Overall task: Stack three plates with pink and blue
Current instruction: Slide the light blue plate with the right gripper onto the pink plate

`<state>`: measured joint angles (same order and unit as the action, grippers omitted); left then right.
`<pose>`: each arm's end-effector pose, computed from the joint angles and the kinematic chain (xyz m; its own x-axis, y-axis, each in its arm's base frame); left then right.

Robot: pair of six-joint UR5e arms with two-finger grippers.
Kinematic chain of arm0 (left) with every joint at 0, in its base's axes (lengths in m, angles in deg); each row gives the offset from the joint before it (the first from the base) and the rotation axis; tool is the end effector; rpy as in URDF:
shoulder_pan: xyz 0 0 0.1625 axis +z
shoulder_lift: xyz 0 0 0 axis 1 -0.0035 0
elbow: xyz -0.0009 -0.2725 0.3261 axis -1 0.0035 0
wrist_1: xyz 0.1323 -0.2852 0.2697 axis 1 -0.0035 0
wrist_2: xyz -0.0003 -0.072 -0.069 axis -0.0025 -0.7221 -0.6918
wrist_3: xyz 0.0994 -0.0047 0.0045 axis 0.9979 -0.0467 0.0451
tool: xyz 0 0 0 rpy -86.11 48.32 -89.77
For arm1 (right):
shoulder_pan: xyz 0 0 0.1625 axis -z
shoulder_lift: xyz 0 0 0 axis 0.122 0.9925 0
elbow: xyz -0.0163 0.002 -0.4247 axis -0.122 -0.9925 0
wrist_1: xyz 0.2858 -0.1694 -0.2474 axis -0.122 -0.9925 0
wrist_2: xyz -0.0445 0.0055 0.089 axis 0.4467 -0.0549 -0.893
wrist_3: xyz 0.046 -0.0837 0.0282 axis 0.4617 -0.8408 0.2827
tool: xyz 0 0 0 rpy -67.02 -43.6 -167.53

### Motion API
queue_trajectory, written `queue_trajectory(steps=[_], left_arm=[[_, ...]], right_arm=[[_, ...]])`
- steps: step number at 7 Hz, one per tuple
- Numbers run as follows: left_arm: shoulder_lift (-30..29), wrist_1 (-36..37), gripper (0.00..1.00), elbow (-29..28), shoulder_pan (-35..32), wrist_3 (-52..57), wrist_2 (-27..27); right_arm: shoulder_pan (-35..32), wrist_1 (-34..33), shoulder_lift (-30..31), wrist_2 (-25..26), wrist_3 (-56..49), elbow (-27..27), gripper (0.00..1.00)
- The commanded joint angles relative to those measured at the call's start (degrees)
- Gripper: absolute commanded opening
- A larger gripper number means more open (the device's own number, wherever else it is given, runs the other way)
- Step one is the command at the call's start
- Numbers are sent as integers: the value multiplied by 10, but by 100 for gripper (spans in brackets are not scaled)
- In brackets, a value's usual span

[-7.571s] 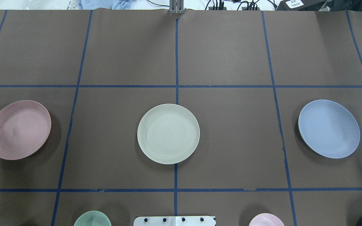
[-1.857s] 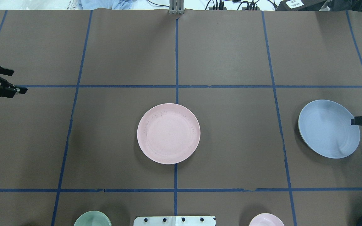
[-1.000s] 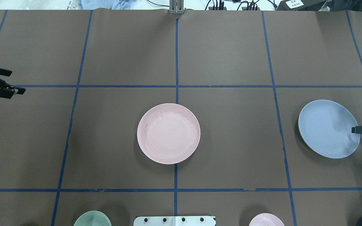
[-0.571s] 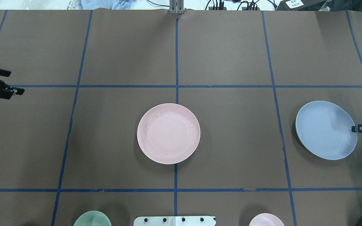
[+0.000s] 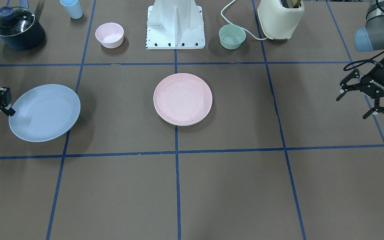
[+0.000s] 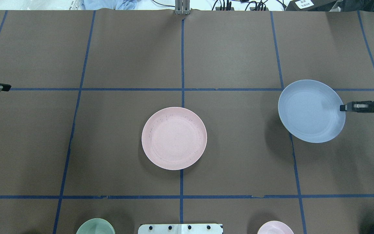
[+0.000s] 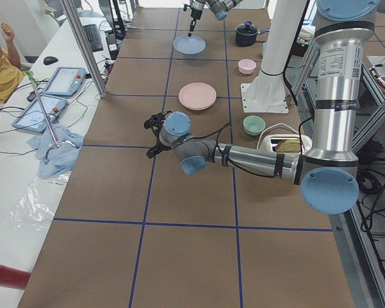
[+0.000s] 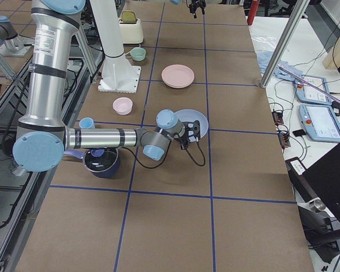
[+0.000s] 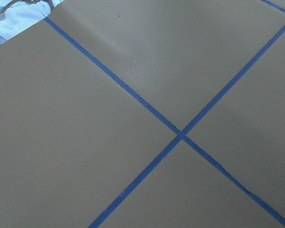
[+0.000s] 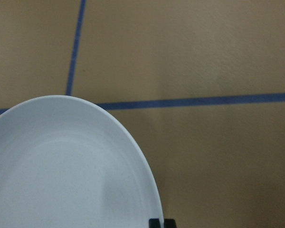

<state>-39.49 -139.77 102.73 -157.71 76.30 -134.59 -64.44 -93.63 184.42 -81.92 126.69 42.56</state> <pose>0.1265 -0.4924 0.5035 0.5147 0.7129 -0.4763 -0.1177 0.6090 0.7843 -0.1816 -0.4369 0.5450 0.4685 -0.0807 0.8797 -0.2822 0.9299 0.2357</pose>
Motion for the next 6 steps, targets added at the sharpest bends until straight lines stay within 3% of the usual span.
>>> queue_trajectory(steps=[1,2,3,5,6], left_arm=[[5,0,100,-1,-9,11,0],[6,0,100,-2,-9,11,0],[6,0,100,-3,-9,11,0],[6,-1,100,-2,-9,10,0],[6,-1,100,-3,-8,11,0]], right_arm=[[20,-4,-121,-7,60,1,0],[68,-6,-163,1,142,6,0],[116,-12,-183,22,155,7,0],[194,-121,-259,92,231,9,0],[240,-178,-274,160,232,27,0]])
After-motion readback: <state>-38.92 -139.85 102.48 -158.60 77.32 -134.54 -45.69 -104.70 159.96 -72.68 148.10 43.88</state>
